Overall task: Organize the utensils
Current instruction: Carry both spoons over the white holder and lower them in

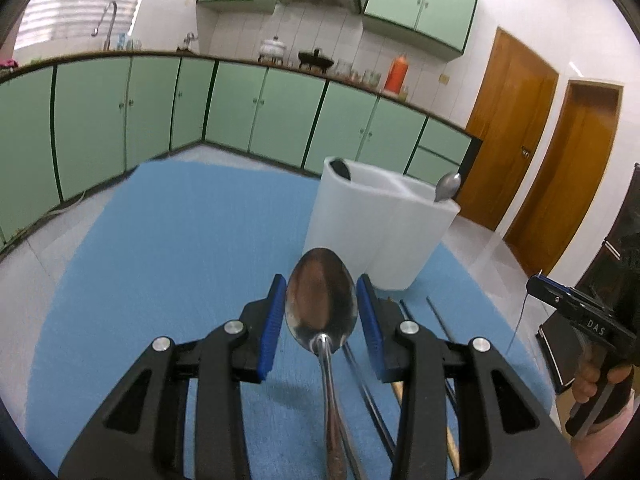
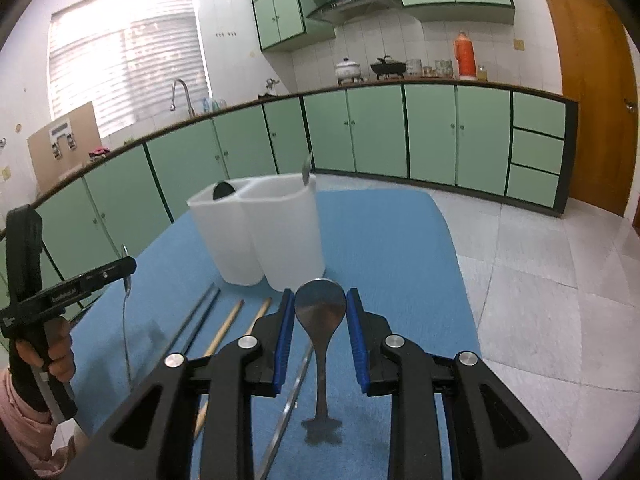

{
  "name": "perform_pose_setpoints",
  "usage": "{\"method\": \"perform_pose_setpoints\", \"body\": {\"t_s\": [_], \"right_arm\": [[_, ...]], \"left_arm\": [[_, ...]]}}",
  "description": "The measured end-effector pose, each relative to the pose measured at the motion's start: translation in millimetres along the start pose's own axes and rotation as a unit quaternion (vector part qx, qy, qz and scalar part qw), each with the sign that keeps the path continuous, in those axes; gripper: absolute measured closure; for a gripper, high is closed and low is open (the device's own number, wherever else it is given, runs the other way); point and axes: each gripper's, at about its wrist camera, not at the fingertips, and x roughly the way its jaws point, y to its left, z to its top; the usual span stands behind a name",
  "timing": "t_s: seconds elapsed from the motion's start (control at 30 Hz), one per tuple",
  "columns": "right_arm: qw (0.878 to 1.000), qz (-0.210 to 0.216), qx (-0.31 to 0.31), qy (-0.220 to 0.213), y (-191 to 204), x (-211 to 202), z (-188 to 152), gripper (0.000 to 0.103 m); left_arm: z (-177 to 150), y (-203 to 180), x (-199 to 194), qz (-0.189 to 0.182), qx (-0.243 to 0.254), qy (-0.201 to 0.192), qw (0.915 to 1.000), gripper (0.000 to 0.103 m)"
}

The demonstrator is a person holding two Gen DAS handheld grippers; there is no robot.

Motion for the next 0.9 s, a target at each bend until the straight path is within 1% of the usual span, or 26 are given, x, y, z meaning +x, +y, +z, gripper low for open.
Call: {"method": "perform_pose_setpoints", "body": {"t_s": [0.2, 0.43, 0.57, 0.67, 0.8, 0.9], "right_arm": [[1.0, 0.004, 0.002, -0.013, 3.9, -4.8, 5.6, 0.077], [1.0, 0.006, 0.003, -0.023, 4.6, -9.4, 11.0, 0.077], [0.999, 0.011, -0.001, -0.032, 4.9, -15.0, 18.9, 0.077], [0.999, 0.014, -0.007, -0.043, 7.9, -18.7, 28.9, 0.077], [0.998, 0.026, -0.016, -0.061, 13.9, -22.1, 50.7, 0.077], [0.996, 0.036, -0.024, -0.072, 20.8, -23.0, 64.7, 0.077]], "left_arm": [[7.5, -3.0, -13.4, -0.009, 0.009, -0.037, 0.9992, 0.068], [9.9, -8.2, -24.1, -0.01, 0.021, -0.062, 0.9978, 0.068], [18.0, -10.0, -31.3, -0.011, 0.026, -0.078, 0.9966, 0.068], [29.9, -14.2, -35.3, -0.014, 0.031, -0.094, 0.995, 0.068], [49.5, -23.0, -38.5, -0.017, 0.045, -0.119, 0.9917, 0.068], [68.9, -31.8, -37.4, -0.022, 0.053, -0.139, 0.9886, 0.068]]}}
